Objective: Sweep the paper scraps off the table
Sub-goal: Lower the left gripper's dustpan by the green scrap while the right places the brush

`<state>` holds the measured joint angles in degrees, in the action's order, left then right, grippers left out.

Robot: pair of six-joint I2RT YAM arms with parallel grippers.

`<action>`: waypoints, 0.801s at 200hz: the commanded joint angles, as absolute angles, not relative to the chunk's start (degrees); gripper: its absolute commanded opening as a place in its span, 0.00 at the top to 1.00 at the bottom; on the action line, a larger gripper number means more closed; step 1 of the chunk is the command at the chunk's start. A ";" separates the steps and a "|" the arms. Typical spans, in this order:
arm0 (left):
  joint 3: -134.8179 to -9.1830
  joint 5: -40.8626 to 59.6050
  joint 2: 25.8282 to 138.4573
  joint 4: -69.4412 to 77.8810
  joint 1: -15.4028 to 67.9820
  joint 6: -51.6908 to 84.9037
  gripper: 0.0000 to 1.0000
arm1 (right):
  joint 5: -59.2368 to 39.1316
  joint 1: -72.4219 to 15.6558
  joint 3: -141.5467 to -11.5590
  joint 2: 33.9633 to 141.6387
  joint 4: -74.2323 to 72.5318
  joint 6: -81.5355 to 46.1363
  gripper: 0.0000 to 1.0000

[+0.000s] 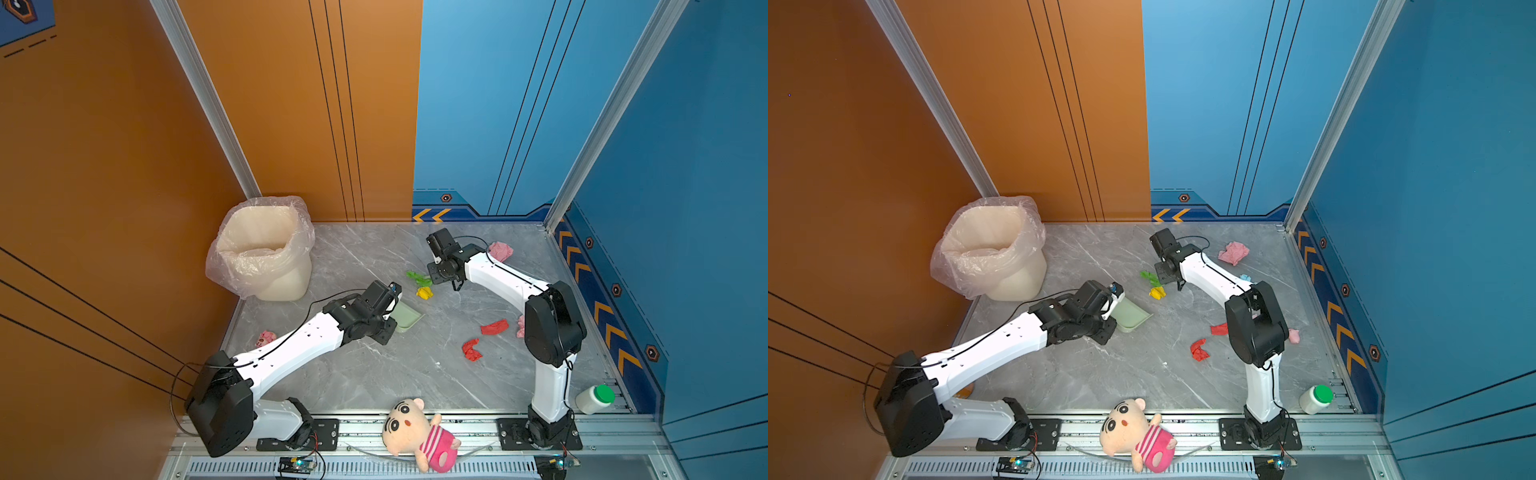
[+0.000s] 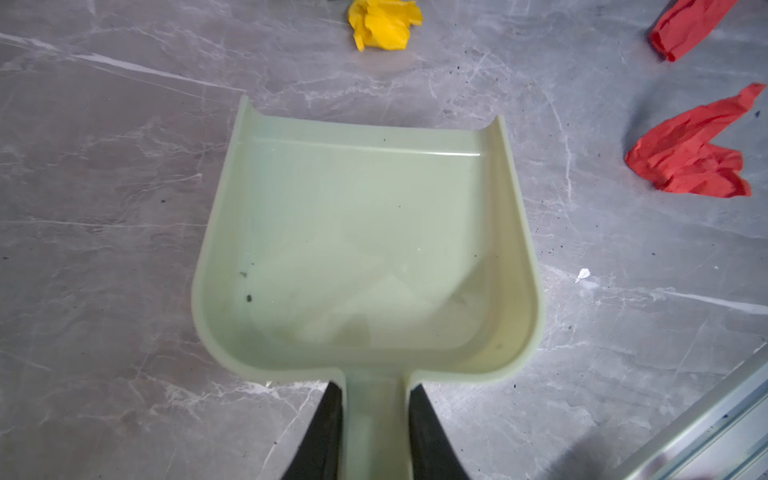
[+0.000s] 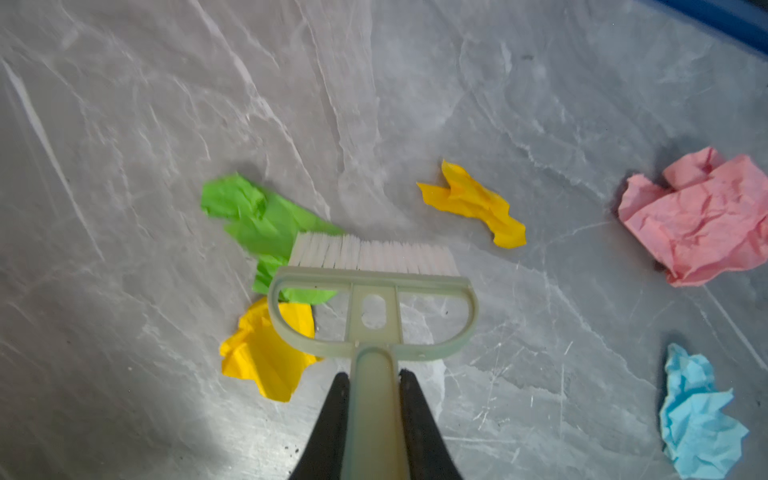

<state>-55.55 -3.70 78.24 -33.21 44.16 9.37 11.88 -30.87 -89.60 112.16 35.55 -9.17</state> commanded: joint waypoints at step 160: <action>-58.70 -2.97 92.66 -29.40 46.28 11.78 0.83 | 1.22 -39.22 -78.24 99.63 45.08 -11.09 1.00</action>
<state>-57.14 -3.84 91.79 -30.15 45.82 10.79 5.91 -38.02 -79.42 101.82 41.06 -11.40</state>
